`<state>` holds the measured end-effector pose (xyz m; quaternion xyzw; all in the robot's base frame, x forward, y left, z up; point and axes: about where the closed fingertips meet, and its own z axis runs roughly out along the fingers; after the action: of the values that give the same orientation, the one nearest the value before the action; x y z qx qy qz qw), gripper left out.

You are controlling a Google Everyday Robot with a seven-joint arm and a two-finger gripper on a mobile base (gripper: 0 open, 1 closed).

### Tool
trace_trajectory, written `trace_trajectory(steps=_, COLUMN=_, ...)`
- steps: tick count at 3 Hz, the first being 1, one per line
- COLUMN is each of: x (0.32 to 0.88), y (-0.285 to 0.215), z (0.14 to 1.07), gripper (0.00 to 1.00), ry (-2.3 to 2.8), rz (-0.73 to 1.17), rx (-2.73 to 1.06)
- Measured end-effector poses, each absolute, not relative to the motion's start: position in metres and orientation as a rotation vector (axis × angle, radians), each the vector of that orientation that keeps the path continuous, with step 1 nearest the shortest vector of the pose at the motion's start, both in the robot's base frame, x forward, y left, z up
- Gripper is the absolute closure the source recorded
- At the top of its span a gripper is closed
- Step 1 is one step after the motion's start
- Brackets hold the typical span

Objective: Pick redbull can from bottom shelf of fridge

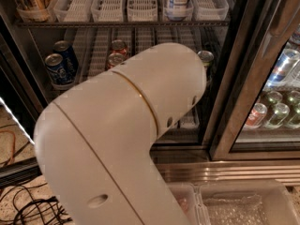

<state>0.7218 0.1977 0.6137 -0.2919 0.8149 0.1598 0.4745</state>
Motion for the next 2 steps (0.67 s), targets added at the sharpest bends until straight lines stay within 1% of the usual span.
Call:
trace_trajectory(steps=1, x=0.7218, y=0.1977, z=0.6137, gripper=0.92, ry=1.993, rz=0.391, rx=-0.714)
trace_trajectory(steps=2, x=0.7150, y=0.1956, z=0.6204, gripper=1.00, ry=2.004, rz=0.431, rx=-0.721)
